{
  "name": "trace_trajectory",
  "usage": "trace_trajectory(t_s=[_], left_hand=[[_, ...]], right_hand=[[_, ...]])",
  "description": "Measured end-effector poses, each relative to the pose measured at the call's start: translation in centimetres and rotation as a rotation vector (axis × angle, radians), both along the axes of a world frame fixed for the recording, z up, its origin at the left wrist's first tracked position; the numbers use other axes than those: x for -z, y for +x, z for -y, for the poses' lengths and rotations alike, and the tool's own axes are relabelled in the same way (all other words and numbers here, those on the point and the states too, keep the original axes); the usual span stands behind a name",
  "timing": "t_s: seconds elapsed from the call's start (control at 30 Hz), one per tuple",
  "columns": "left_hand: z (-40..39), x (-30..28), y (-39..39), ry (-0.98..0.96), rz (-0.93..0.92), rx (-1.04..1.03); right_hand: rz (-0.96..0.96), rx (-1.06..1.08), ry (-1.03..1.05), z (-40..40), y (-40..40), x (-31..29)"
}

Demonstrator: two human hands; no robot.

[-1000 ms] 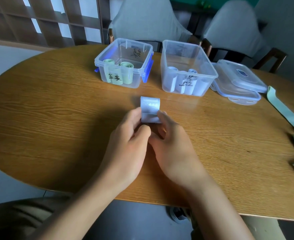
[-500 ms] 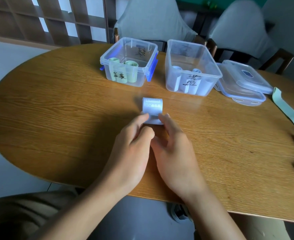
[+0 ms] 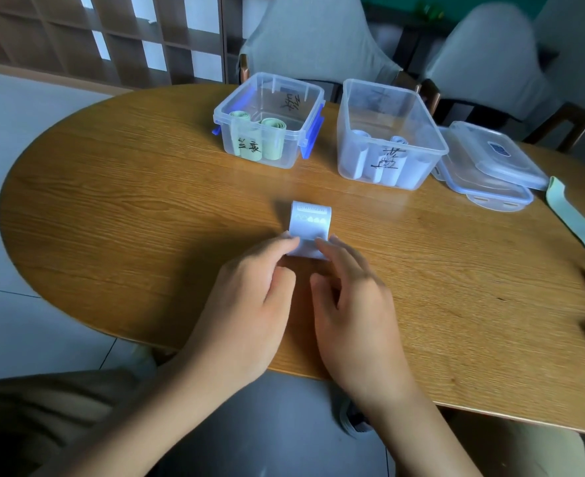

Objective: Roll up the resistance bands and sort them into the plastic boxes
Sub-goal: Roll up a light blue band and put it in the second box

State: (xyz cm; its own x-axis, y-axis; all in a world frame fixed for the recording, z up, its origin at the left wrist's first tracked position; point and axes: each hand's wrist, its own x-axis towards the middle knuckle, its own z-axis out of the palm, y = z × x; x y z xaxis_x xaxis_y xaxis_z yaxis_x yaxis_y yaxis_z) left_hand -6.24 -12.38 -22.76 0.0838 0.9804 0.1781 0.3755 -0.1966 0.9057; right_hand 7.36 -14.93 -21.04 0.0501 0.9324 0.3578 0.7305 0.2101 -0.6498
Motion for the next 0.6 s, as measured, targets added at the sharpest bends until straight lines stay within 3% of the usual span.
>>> trace_trajectory(t_s=[0.17, 0.33, 0.6], left_hand=[[-0.3, -1.0, -0.3, 0.018, -0.21, 0.057], [-0.8, -1.8, -0.2, 0.196, -0.354, 0.047], [-1.9, -1.4, -1.1, 0.277, -0.532, 0.031]], right_hand=[[0.108, 0.003, -0.031, -1.0, 0.1, 0.4], [0.199, 0.0, -0.068, -1.4, -0.2, 0.1], [0.203, -0.003, 0.058, -1.0, -0.8, 0.0]])
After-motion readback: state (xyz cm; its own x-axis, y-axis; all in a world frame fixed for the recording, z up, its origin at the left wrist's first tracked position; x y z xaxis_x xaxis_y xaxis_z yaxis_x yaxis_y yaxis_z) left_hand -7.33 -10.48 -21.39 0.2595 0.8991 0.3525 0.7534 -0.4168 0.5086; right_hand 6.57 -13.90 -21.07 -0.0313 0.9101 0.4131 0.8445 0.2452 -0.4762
